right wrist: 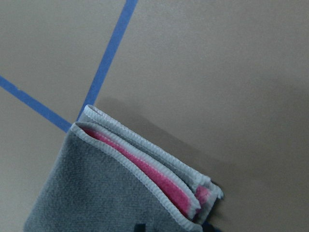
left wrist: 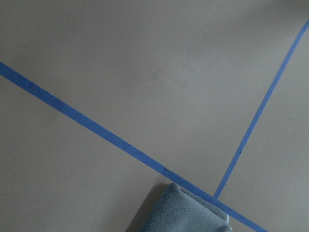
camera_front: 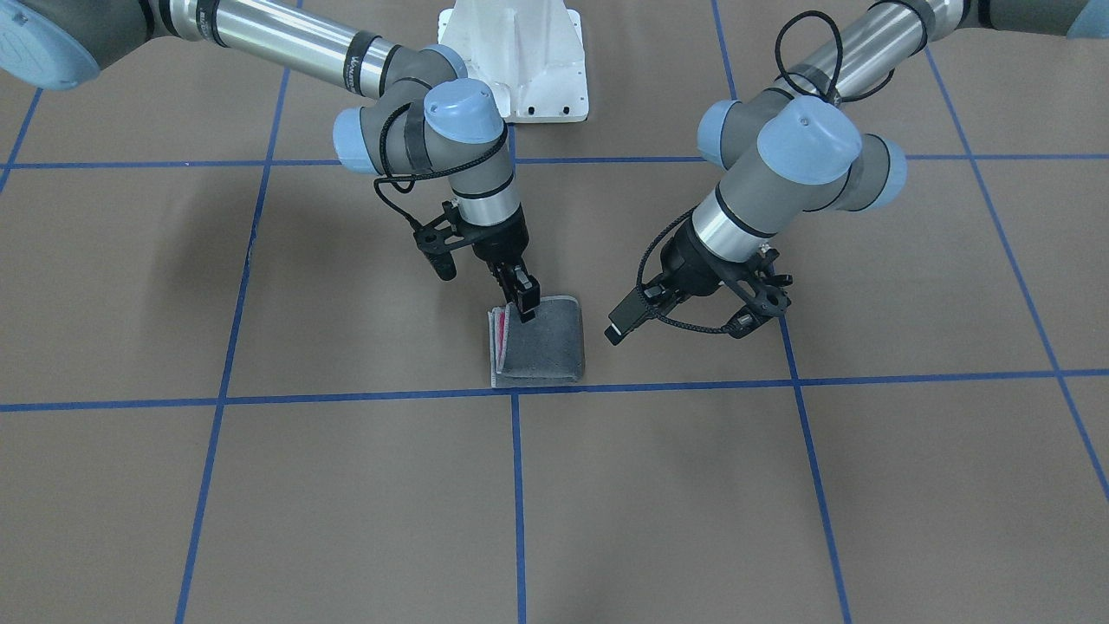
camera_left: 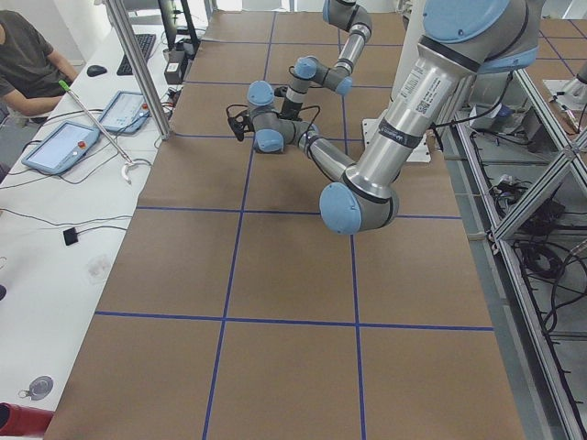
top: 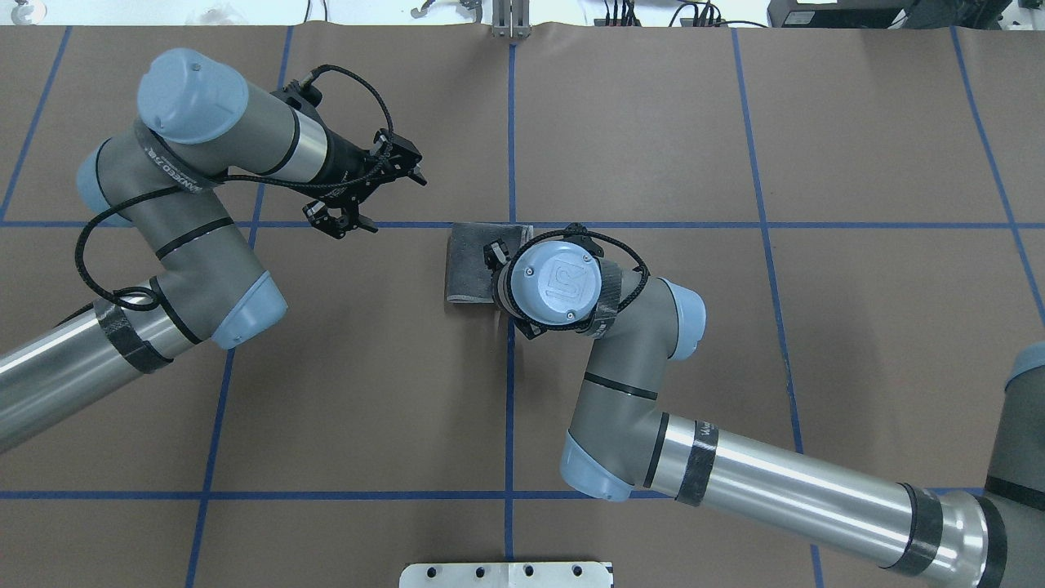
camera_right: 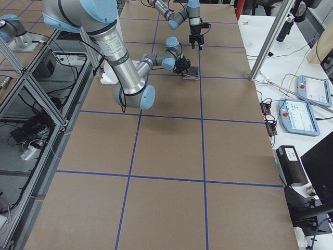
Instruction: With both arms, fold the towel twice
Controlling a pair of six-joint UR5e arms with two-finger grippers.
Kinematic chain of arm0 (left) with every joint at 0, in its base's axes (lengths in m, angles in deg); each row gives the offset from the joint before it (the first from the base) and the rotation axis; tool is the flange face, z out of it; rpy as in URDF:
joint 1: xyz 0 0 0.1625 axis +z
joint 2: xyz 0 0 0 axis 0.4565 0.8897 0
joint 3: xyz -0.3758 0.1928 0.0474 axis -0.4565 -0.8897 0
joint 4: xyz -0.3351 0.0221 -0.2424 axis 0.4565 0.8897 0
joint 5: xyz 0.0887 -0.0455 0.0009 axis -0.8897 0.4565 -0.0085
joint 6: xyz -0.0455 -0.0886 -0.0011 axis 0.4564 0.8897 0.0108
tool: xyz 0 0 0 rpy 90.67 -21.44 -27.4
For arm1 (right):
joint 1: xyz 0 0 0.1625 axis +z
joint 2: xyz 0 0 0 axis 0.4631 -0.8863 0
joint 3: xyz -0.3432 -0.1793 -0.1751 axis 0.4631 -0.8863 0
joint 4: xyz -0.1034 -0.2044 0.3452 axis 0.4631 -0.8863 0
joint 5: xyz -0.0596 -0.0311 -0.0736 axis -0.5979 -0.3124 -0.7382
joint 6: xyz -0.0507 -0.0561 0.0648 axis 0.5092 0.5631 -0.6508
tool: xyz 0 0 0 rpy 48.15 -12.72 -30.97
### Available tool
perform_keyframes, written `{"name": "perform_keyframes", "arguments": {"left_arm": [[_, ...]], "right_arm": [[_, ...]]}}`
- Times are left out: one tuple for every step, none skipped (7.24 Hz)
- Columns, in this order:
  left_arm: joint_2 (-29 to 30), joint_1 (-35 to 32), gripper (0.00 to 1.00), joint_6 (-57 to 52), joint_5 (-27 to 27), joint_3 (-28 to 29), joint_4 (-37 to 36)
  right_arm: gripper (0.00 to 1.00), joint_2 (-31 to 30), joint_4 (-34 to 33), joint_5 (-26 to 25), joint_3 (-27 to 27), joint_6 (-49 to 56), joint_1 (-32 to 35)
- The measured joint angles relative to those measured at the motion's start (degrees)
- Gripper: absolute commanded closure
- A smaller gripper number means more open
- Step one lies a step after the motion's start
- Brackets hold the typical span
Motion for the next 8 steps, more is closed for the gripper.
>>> {"name": "perform_keyframes", "arguments": {"left_arm": [[0.05, 0.09, 0.01, 0.02, -0.06, 0.09, 0.0], [0.09, 0.15, 0.01, 0.03, -0.1, 0.14, 0.0], [0.11, 0.17, 0.01, 0.03, -0.11, 0.14, 0.0], [0.12, 0.19, 0.01, 0.03, -0.11, 0.16, 0.0], [0.15, 0.19, 0.01, 0.03, -0.11, 0.16, 0.0], [0.17, 0.2, 0.01, 0.03, -0.11, 0.15, 0.0], [0.16, 0.2, 0.01, 0.05, -0.11, 0.15, 0.0], [0.18, 0.2, 0.01, 0.09, -0.11, 0.13, 0.0]], "right_arm": [[0.52, -0.07, -0.11, 0.16, 0.23, 0.04, 0.0], [0.52, -0.21, -0.36, 0.26, 0.67, 0.09, 0.0], [0.52, -0.45, -0.59, 0.3, 1.06, 0.12, 0.0], [0.52, -0.65, -0.69, 0.32, 1.26, 0.15, 0.0], [0.54, -0.75, -0.73, 0.32, 1.34, 0.16, 0.0], [0.56, -0.79, -0.74, 0.33, 1.36, 0.14, 0.01], [0.56, -0.79, -0.74, 0.33, 1.38, 0.1, 0.0], [0.66, -0.81, -0.75, 0.33, 1.38, 0.08, 0.0]]}}
